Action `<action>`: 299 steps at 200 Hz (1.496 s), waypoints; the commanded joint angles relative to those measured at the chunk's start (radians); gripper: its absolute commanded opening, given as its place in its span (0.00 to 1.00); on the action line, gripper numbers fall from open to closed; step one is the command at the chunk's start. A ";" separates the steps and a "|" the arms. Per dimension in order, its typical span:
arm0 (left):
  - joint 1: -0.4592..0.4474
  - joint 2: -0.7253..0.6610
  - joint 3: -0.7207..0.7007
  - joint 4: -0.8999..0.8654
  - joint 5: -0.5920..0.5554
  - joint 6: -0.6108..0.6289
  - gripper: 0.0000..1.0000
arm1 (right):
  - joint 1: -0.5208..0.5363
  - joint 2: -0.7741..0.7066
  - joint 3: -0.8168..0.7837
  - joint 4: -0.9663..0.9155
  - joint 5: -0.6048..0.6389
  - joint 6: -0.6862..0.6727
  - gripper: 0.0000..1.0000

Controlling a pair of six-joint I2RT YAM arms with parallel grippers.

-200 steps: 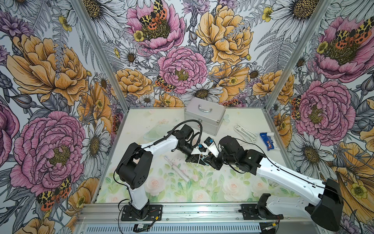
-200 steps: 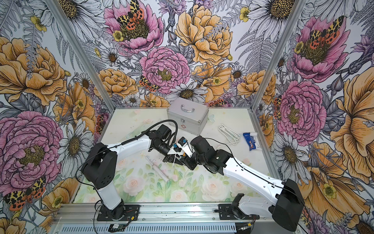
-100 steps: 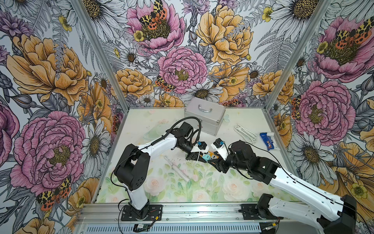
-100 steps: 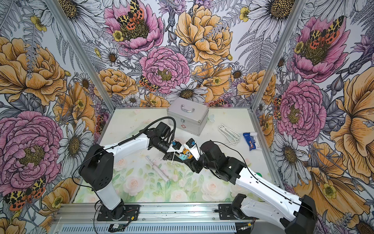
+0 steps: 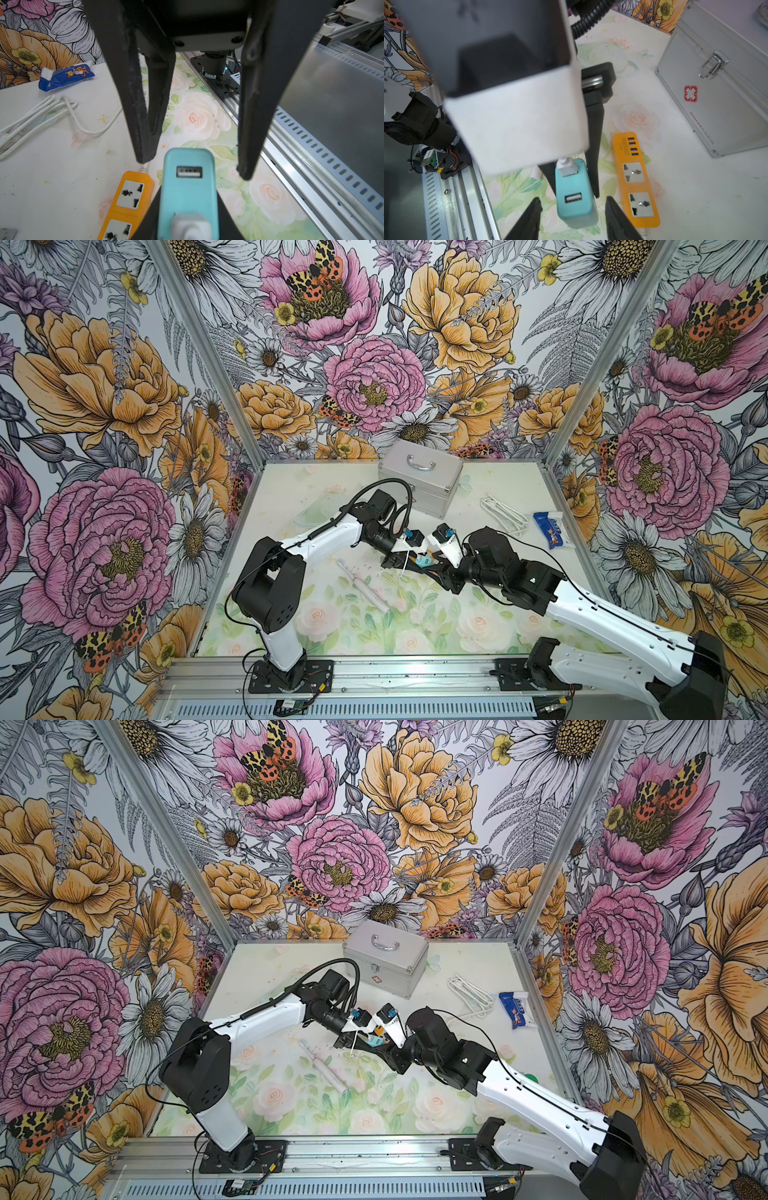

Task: Charge the electric toothbrush
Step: Adjust the plug, then insert the plug into the socket.

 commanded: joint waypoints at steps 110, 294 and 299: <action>-0.013 -0.061 0.031 -0.002 0.066 0.004 0.02 | 0.006 0.054 -0.011 0.069 -0.025 -0.006 0.14; 0.062 -0.163 -0.021 0.189 -0.279 -0.502 0.99 | -0.125 0.103 -0.376 0.678 0.203 0.075 0.01; 0.063 -0.170 -0.025 0.203 -0.284 -0.514 0.99 | -0.128 0.114 -0.384 0.698 0.192 0.064 0.01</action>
